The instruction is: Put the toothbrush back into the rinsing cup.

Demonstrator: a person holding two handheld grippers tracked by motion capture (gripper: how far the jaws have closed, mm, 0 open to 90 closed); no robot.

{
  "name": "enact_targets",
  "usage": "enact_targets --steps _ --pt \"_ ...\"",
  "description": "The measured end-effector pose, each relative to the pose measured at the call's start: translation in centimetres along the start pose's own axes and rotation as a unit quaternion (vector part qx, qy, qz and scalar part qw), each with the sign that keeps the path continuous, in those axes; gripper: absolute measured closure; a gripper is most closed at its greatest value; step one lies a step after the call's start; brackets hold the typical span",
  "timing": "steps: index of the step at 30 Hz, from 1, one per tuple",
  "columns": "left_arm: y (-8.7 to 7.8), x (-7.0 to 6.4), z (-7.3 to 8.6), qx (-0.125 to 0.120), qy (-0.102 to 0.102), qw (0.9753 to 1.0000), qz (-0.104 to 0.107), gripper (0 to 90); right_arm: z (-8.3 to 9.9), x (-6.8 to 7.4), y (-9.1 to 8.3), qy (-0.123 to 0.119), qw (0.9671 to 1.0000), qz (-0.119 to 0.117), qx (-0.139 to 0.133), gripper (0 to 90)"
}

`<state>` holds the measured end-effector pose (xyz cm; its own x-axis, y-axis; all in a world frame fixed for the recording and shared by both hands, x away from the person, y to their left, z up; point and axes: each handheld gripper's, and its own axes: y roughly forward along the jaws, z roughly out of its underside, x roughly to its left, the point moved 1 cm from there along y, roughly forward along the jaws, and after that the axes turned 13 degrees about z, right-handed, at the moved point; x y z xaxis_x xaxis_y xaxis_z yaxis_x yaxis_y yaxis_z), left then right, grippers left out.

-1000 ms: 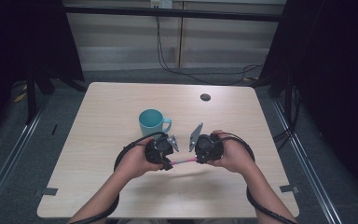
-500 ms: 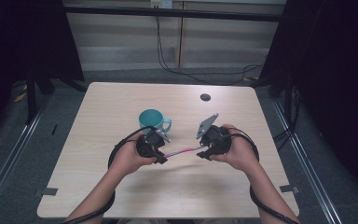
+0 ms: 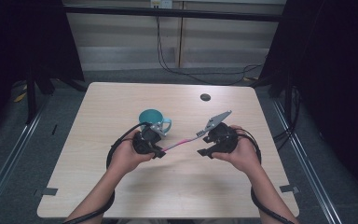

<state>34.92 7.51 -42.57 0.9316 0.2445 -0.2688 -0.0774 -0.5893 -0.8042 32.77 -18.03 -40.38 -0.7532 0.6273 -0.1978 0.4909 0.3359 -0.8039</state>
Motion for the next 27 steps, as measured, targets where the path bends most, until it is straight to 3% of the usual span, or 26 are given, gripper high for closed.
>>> enact_targets --steps 7,15,22,27 --pt "0.0 -0.2 0.2 -0.031 -0.008 0.9995 0.001 81.3 0.9 0.0 0.7 0.065 0.9975 -0.021 -0.014 49.5" --pt "0.5 -0.4 0.3 -0.052 -0.013 0.9985 0.007 81.3 1.1 0.0 1.2 0.096 0.9947 -0.031 -0.020 49.8" --pt "0.9 -0.3 0.5 -0.072 -0.016 0.9973 0.010 81.3 1.1 0.0 1.2 0.138 0.9890 -0.043 -0.034 50.8" --pt "1.1 -0.4 0.4 -0.087 -0.023 0.9958 0.016 81.3 0.9 0.2 1.4 0.148 0.9869 -0.051 -0.040 51.4"
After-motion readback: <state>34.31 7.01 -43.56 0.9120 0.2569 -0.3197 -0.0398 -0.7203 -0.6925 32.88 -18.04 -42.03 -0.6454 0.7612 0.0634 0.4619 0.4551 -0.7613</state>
